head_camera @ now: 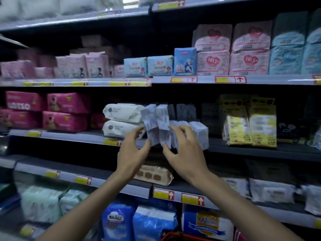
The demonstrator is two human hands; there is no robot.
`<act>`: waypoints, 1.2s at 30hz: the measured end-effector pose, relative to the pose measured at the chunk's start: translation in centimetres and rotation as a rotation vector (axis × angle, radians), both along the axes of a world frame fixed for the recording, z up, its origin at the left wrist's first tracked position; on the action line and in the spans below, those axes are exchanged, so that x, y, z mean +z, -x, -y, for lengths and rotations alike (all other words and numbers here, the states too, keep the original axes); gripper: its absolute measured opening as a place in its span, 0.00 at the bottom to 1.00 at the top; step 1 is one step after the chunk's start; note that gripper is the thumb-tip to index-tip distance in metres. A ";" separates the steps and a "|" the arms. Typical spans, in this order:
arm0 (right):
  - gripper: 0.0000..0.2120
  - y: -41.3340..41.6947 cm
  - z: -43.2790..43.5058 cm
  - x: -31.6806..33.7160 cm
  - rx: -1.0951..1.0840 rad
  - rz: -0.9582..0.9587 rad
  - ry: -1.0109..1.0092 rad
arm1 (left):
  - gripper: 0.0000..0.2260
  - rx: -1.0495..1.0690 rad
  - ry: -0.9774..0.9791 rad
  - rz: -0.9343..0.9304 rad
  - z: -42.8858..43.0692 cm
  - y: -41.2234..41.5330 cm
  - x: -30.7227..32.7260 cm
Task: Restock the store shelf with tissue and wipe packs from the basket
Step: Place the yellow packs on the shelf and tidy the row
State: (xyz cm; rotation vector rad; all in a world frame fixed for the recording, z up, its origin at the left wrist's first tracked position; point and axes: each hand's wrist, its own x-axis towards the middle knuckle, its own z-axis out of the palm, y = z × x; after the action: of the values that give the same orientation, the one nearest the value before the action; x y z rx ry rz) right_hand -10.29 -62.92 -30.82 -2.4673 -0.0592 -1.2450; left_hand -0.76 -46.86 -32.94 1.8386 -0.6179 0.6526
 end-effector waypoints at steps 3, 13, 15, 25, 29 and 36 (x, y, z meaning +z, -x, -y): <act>0.26 -3.5 -5.3 -1.3 0.095 -0.024 0.014 | 0.20 0.087 0.089 -0.055 -3.9 -3.6 -0.5; 0.37 -15.9 -13.2 -1.9 -0.007 -0.165 -0.094 | 0.32 0.236 0.145 -0.130 -8.7 -14.5 1.0; 0.40 -17.7 -13.4 -1.5 -0.071 -0.168 -0.102 | 0.37 0.223 0.170 -0.156 -8.6 -16.7 2.1; 0.48 -21.8 -13.7 -0.9 -0.064 -0.033 -0.287 | 0.15 -0.108 0.539 -0.287 -8.4 -23.4 5.1; 0.44 -22.0 -13.9 -0.4 -0.080 -0.035 -0.383 | 0.16 -0.138 0.617 -0.251 -8.3 -23.5 4.3; 0.43 -21.4 -13.9 -0.2 -0.121 -0.088 -0.345 | 0.20 -0.131 0.617 -0.094 -8.0 -23.2 2.6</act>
State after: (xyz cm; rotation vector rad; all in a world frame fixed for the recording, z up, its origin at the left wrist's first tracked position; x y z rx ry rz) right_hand 11.15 -49.01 -31.03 -2.2454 0.3072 -1.0862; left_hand 22.41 -38.81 -30.39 1.2350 -0.4088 0.5833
